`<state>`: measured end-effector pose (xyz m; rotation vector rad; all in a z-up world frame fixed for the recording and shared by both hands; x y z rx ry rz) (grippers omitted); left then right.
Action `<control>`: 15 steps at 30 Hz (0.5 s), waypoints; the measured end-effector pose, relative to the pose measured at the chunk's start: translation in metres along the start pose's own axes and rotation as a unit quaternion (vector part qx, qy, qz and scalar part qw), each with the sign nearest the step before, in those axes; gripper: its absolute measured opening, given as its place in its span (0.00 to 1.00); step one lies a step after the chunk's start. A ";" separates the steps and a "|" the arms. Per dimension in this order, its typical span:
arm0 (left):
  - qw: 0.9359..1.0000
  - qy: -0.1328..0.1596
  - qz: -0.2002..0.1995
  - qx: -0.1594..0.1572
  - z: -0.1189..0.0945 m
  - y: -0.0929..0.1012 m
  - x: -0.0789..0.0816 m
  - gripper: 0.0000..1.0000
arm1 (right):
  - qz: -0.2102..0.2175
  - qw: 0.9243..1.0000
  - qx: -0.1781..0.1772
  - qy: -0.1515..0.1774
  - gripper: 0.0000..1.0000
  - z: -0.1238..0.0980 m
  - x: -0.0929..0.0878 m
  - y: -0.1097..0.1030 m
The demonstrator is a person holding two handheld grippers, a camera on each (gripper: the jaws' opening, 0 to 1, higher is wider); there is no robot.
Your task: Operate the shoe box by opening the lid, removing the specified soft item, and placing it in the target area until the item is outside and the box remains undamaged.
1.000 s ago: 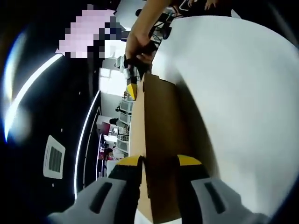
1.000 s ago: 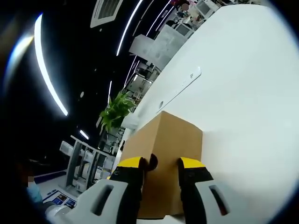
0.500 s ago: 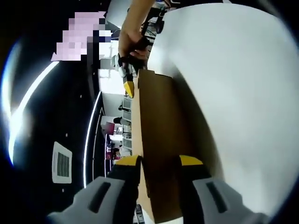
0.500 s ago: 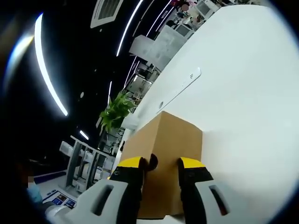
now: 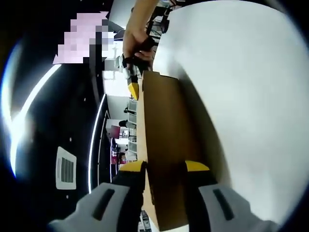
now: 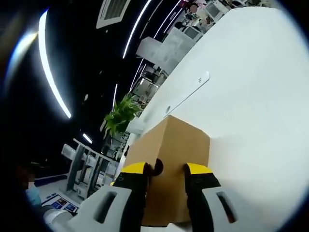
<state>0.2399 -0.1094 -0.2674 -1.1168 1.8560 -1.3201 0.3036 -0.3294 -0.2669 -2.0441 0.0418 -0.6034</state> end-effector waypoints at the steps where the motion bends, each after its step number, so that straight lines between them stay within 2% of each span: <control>1: 1.000 0.000 -0.001 0.000 0.000 0.000 0.000 0.30 | -0.012 1.000 -0.003 -0.001 0.32 0.001 -0.003 -0.003; 4: 1.000 -0.001 -0.001 0.000 0.000 0.000 0.000 0.30 | -0.036 0.999 -0.007 0.000 0.39 0.004 -0.007 -0.011; 5: 1.000 -0.001 -0.001 0.000 0.000 0.000 0.000 0.30 | -0.054 0.998 -0.020 -0.001 0.40 0.004 -0.008 -0.011; 6: 1.000 0.001 -0.002 0.000 0.000 0.000 0.000 0.30 | -0.077 0.996 -0.039 0.003 0.40 0.001 -0.006 -0.009; 7: 1.000 0.001 -0.002 0.000 0.000 0.000 0.000 0.30 | -0.081 0.996 -0.043 0.003 0.38 0.001 -0.006 -0.010; 10: 1.000 0.001 -0.004 0.000 0.000 0.000 0.000 0.30 | -0.139 0.988 -0.059 0.017 0.37 -0.009 0.001 -0.020; 13: 1.000 0.001 -0.004 0.001 0.000 0.000 0.000 0.30 | -0.216 0.972 -0.084 0.037 0.39 -0.022 0.008 -0.035; 14: 1.000 0.002 -0.005 0.001 0.000 0.000 0.000 0.30 | -0.258 0.960 -0.098 0.041 0.41 -0.026 0.008 -0.042; 15: 1.000 0.002 -0.004 0.002 0.000 0.000 0.000 0.30 | -0.282 0.952 -0.111 0.041 0.43 -0.029 0.008 -0.046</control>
Point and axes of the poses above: the point that each gripper's makers call its tool centre point, and the gripper's own axes: z roughly forward along the fingers, y roughly to its right, x roughly out of its top, the point moved 1 cm from there along -z, roughly backward along the fingers, and after that the axes turned 14 degrees about -y, right-handed, at the moved point
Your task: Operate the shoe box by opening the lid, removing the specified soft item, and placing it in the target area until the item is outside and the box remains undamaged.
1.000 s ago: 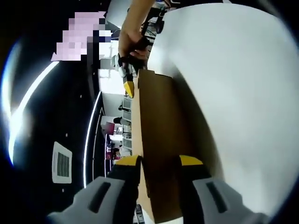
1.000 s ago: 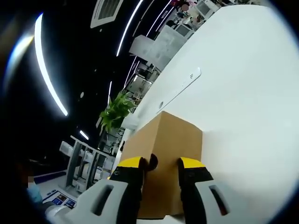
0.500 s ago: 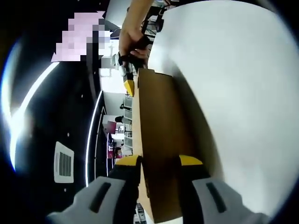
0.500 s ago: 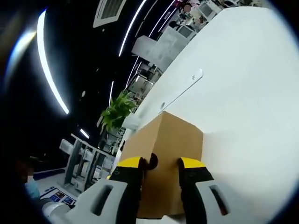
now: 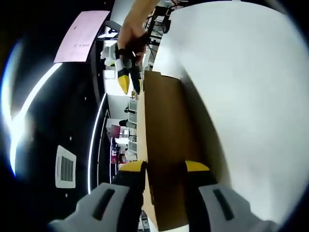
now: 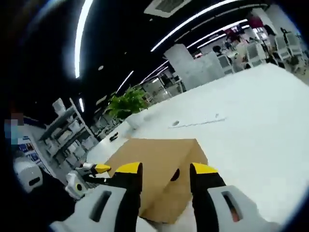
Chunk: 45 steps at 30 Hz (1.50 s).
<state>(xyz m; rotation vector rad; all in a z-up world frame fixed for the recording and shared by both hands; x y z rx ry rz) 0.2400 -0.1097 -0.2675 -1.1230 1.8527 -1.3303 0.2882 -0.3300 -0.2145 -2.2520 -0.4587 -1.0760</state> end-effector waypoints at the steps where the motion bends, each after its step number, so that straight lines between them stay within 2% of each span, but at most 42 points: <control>1: 1.000 0.000 0.000 0.000 0.000 0.000 0.000 0.30 | -0.053 0.998 -0.019 0.004 0.44 -0.004 0.004 -0.006; 2: 1.000 0.000 0.000 0.000 0.000 0.000 0.000 0.30 | -0.107 0.993 -0.036 0.019 0.41 -0.009 0.010 -0.012; 3: 1.000 0.000 0.000 0.000 0.000 0.000 0.000 0.30 | -0.187 0.980 -0.054 0.030 0.39 -0.014 0.016 -0.022; 5: 1.000 0.001 0.000 -0.001 0.000 0.000 0.001 0.30 | -0.203 0.976 -0.071 0.026 0.40 -0.018 0.018 -0.032; 7: 1.000 0.002 -0.002 -0.001 0.000 0.000 0.001 0.30 | -0.256 0.963 -0.085 0.023 0.40 -0.019 0.021 -0.047; 10: 1.000 0.001 -0.003 0.000 0.000 -0.001 0.001 0.30 | -0.303 0.945 -0.119 0.001 0.43 -0.018 0.018 -0.057; 12: 1.000 0.001 -0.004 -0.001 0.000 -0.001 0.001 0.30 | -0.350 0.928 -0.131 -0.006 0.46 -0.015 0.016 -0.070; 13: 1.000 0.002 -0.005 -0.001 0.000 -0.001 0.001 0.30 | -0.386 0.912 -0.140 -0.008 0.46 -0.013 0.015 -0.079; 14: 1.000 0.003 -0.005 -0.002 0.000 -0.001 0.001 0.30 | -0.411 0.900 -0.145 -0.011 0.47 -0.012 0.013 -0.084; 16: 1.000 0.004 -0.006 -0.003 0.000 -0.001 0.001 0.30 | -0.448 0.881 -0.150 -0.022 0.55 -0.005 0.006 -0.097; 17: 1.000 0.004 -0.006 -0.003 0.000 -0.001 0.001 0.30 | -0.460 0.876 -0.147 -0.025 0.60 -0.002 0.002 -0.102; 19: 1.000 0.005 -0.012 -0.005 0.000 -0.001 0.001 0.30 | -0.491 0.857 -0.149 -0.037 0.61 0.007 -0.006 -0.111; 20: 1.000 0.005 -0.011 -0.004 0.000 -0.001 0.001 0.30 | -0.497 0.854 -0.151 -0.043 0.62 0.008 -0.007 -0.111; 21: 1.000 0.005 -0.010 -0.004 0.000 -0.001 0.001 0.30 | -0.520 0.837 -0.162 -0.054 0.64 0.014 -0.013 -0.115; 22: 1.000 0.005 -0.012 -0.003 0.000 -0.001 0.001 0.30 | -0.535 0.827 -0.164 -0.062 0.65 0.019 -0.018 -0.119; 25: 1.000 0.006 -0.013 -0.003 0.000 -0.001 0.001 0.30 | -0.559 0.807 -0.172 -0.081 0.69 0.029 -0.028 -0.121; 28: 1.000 0.008 -0.018 -0.002 -0.001 -0.001 0.001 0.30 | -0.573 0.793 -0.185 -0.091 0.69 0.039 -0.038 -0.121; 29: 1.000 0.008 -0.021 -0.002 -0.001 -0.001 0.001 0.30 | -0.581 0.785 -0.190 -0.096 0.69 0.041 -0.041 -0.120; 32: 1.000 0.006 -0.020 0.002 -0.001 -0.001 0.001 0.30 | -0.590 0.774 -0.201 -0.108 0.70 0.050 -0.049 -0.118; 33: 1.000 0.006 -0.021 0.001 -0.001 -0.001 0.001 0.30 | -0.596 0.766 -0.212 -0.111 0.70 0.052 -0.049 -0.116; 37: 1.000 0.007 -0.025 0.000 -0.001 -0.001 0.001 0.30 | -0.612 0.750 -0.228 -0.104 0.72 0.059 -0.049 -0.118; 39: 1.000 0.007 -0.026 0.000 -0.001 -0.001 0.001 0.30 | -0.614 0.747 -0.232 -0.106 0.72 0.060 -0.049 -0.116; 41: 1.000 0.009 -0.027 -0.002 -0.001 -0.002 0.001 0.30 | -0.614 0.741 -0.251 -0.106 0.72 0.061 -0.048 -0.113; 45: 0.999 0.010 -0.032 -0.004 -0.001 -0.002 0.001 0.30 | -0.627 0.721 -0.281 -0.092 0.72 0.062 -0.045 -0.111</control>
Point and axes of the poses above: the point that each gripper's makers call its tool centre point, and the gripper's own axes: z roughly forward along the fingers, y roughly to its right, x roughly out of its top, the point moved 1 cm from there along -z, roughly backward along the fingers, and after that the axes turned 14 degrees about -y, right-handed, at the moved point
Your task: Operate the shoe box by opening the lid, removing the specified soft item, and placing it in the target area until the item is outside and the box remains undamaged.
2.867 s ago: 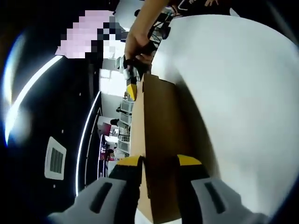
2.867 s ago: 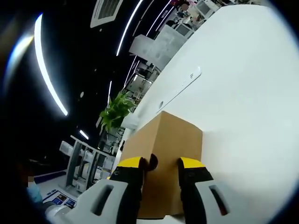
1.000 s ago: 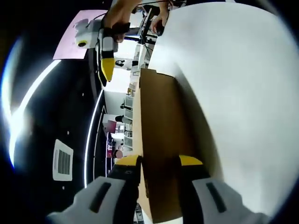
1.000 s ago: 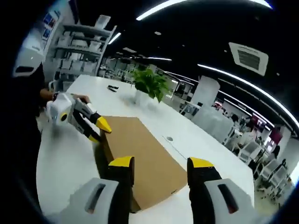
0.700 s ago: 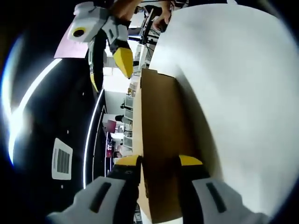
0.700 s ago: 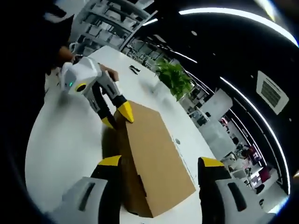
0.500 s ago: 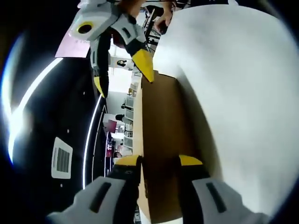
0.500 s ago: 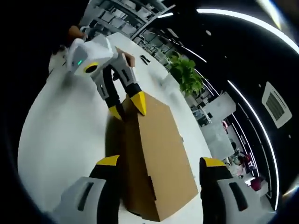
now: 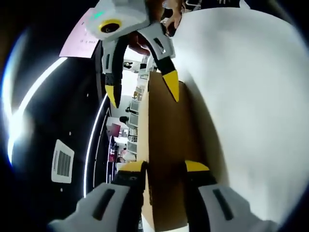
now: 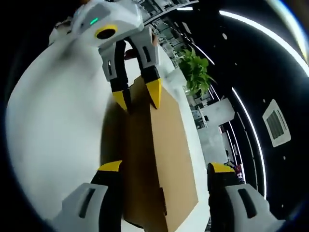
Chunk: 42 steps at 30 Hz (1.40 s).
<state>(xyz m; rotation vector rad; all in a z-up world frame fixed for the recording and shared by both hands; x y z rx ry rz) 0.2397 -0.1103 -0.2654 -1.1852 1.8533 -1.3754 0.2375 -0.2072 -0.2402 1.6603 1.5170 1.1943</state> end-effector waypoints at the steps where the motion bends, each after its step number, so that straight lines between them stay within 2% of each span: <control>1: 1.000 -0.001 0.000 0.000 0.000 0.000 0.000 0.30 | -0.006 1.000 -0.005 -0.004 0.71 0.001 -0.001 -0.001; 4: 1.000 0.001 -0.009 -0.003 0.000 0.000 0.000 0.30 | -0.019 0.999 -0.021 -0.021 0.68 0.003 -0.004 -0.001; 11: 1.000 0.002 -0.011 -0.005 0.000 0.000 0.001 0.30 | -0.026 0.999 -0.020 -0.033 0.68 0.007 -0.008 -0.006; 16: 1.000 0.001 -0.013 -0.004 0.000 0.000 0.001 0.30 | -0.019 0.998 -0.040 -0.035 0.67 0.007 -0.008 0.001; 18: 1.000 0.001 -0.014 -0.004 0.000 0.000 0.001 0.30 | -0.015 0.998 -0.047 -0.037 0.70 0.008 -0.007 0.004; 25: 1.000 0.002 -0.015 -0.005 0.000 0.000 0.001 0.30 | -0.010 0.998 -0.054 -0.037 0.68 0.011 -0.006 0.001; 29: 1.000 0.001 -0.020 -0.004 0.000 0.000 0.001 0.30 | -0.016 0.998 -0.054 -0.037 0.65 0.010 -0.006 -0.001; 33: 1.000 -0.002 -0.022 -0.001 0.000 0.000 0.001 0.30 | -0.028 0.998 -0.045 -0.032 0.57 0.010 -0.005 -0.009; 36: 1.000 -0.003 -0.023 0.000 0.000 0.000 0.001 0.30 | -0.021 0.998 -0.042 -0.037 0.53 0.010 -0.005 -0.010; 38: 1.000 -0.004 -0.023 -0.001 0.000 0.000 0.001 0.30 | -0.044 0.998 -0.043 -0.030 0.50 0.010 -0.002 -0.013; 42: 1.000 -0.005 -0.022 0.000 0.000 0.001 0.001 0.31 | -0.058 0.997 -0.041 -0.025 0.43 0.010 -0.001 -0.020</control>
Point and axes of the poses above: the point that each gripper's makers call its tool centre point, and the gripper's own axes: z roughly forward along the fingers, y roughly to its right, x roughly out of its top, the point moved 1 cm from there along -z, roughly backward along the fingers, and after that the axes turned 14 degrees about -y, right-handed, at the moved point
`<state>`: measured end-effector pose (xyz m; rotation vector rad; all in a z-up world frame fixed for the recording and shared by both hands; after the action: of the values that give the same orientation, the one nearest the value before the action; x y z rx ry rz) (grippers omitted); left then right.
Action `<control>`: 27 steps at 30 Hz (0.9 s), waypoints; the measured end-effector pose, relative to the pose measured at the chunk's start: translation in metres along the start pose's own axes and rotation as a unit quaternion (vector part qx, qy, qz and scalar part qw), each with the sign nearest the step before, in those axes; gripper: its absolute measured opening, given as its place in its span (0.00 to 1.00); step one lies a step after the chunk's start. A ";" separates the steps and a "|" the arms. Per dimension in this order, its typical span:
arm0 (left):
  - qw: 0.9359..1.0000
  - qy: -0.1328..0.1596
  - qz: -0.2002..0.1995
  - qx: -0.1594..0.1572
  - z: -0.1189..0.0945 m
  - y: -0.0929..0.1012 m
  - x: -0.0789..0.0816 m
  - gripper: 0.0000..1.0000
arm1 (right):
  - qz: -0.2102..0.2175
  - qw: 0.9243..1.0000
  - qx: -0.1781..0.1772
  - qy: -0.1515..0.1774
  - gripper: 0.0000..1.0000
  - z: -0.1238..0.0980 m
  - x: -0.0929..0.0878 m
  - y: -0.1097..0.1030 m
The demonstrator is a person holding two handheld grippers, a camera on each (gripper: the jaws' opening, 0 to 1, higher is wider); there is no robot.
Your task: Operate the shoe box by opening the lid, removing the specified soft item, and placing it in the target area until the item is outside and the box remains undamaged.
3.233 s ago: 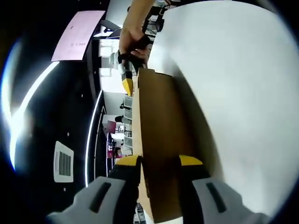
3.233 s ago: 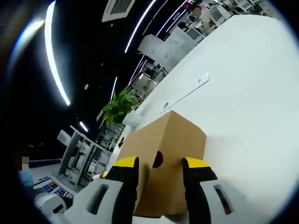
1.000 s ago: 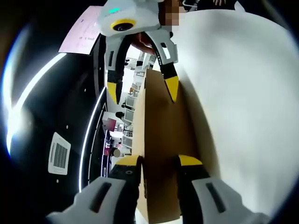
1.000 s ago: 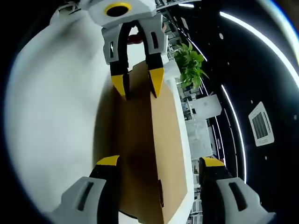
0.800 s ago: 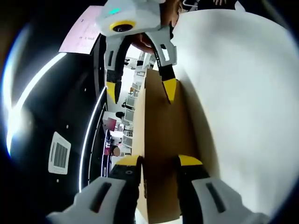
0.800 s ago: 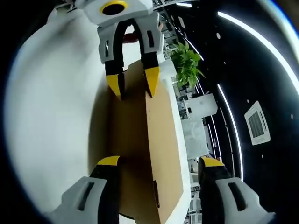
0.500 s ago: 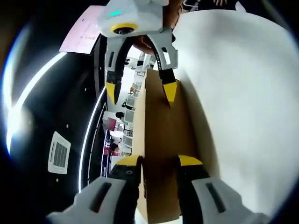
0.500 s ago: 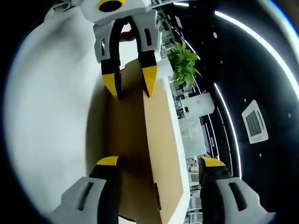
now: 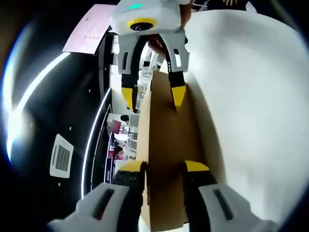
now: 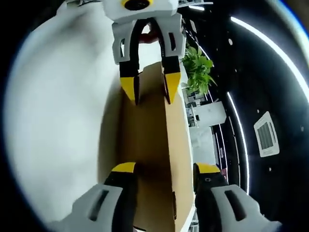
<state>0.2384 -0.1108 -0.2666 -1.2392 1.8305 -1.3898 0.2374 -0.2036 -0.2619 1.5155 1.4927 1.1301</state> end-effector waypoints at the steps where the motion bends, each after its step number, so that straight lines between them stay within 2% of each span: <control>1: 1.000 0.000 0.000 0.000 0.000 0.000 0.000 0.31 | -0.001 1.000 0.000 0.000 0.42 0.000 0.000 0.000; 11: 1.000 -0.003 -0.004 0.005 0.000 -0.001 0.000 0.30 | 0.000 1.000 0.008 0.007 0.32 0.000 0.001 -0.007; 18: 1.000 -0.001 0.010 0.008 -0.001 -0.002 0.001 0.30 | -0.002 1.000 0.004 0.008 0.31 0.000 0.001 -0.007; 20: 1.000 -0.021 0.011 0.010 0.001 -0.002 -0.006 0.31 | -0.002 1.000 0.003 0.008 0.31 0.000 0.001 -0.007; 21: 1.000 -0.013 0.005 0.008 0.000 -0.001 -0.004 0.32 | -0.002 1.000 0.003 0.008 0.31 0.000 0.001 -0.007; 27: 1.000 -0.020 0.005 0.007 -0.001 -0.001 -0.007 0.32 | -0.002 1.000 0.001 0.007 0.31 0.000 0.001 -0.007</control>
<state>0.2413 -0.1048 -0.2661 -1.2417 1.7940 -1.3603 0.2343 -0.2022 -0.2683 1.5081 1.5054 1.1413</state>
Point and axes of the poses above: the point that each gripper's makers call its tool centre point, and the gripper's own axes: z roughly forward along the fingers, y roughly to its right, x roughly out of its top, the point moved 1 cm from there along -z, roughly backward along the fingers, and after that the axes turned 14 degrees about -y, right-handed, at the moved point
